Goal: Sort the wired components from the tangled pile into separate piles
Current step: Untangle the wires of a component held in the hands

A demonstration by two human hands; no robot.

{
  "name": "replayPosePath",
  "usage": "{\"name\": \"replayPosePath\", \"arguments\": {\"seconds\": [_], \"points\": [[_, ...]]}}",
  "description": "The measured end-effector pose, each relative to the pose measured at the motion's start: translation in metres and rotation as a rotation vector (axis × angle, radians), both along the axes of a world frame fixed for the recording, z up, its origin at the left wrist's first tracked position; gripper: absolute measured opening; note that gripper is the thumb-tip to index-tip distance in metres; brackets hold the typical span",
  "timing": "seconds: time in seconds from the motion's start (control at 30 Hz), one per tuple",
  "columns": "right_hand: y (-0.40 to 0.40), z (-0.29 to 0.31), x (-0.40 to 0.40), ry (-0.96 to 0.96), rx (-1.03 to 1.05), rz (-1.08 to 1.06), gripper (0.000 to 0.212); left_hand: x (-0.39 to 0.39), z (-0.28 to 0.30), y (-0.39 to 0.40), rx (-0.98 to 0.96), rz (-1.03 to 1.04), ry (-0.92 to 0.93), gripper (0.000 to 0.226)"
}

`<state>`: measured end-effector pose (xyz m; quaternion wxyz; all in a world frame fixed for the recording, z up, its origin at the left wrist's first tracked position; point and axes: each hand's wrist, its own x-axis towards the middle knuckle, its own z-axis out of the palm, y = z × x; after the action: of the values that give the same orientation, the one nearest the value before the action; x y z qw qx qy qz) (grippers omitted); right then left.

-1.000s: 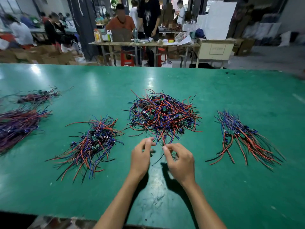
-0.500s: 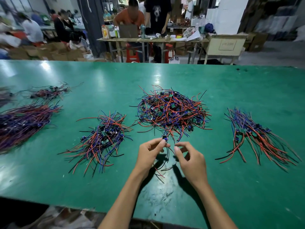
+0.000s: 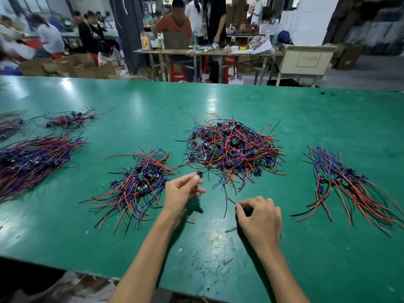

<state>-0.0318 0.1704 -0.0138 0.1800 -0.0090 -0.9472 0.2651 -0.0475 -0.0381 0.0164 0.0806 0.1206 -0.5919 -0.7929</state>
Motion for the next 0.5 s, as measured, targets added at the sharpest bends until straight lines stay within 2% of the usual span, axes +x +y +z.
{"name": "replayPosePath", "arguments": {"seconds": [0.1, 0.17, 0.27, 0.33, 0.4, 0.5], "points": [[-0.003, 0.001, -0.001, -0.024, -0.045, 0.066, 0.007, -0.007, 0.021, -0.022, -0.124, 0.085, -0.011, 0.022], [-0.006, 0.004, -0.003, -0.082, -0.355, 0.136, 0.011, -0.006, 0.025, -0.022, -0.168, 0.06, -0.038, 0.023], [-0.015, 0.012, -0.008, -0.103, -0.871, 0.188, 0.01, 0.011, 0.017, 0.013, -0.204, -0.12, -0.056, 0.021], [-0.026, 0.016, -0.007, -0.076, -1.064, 0.21, 0.01, 0.024, 0.005, 0.046, -0.289, -0.182, -0.011, 0.019], [-0.035, 0.013, -0.002, -0.055, -1.068, 0.207, 0.009, 0.033, -0.005, 0.072, -0.385, -0.161, 0.039, 0.023], [-0.037, 0.001, 0.006, 0.051, -0.892, 0.132, 0.008, 0.036, -0.005, 0.084, -0.259, -0.158, -0.007, 0.026]]}}
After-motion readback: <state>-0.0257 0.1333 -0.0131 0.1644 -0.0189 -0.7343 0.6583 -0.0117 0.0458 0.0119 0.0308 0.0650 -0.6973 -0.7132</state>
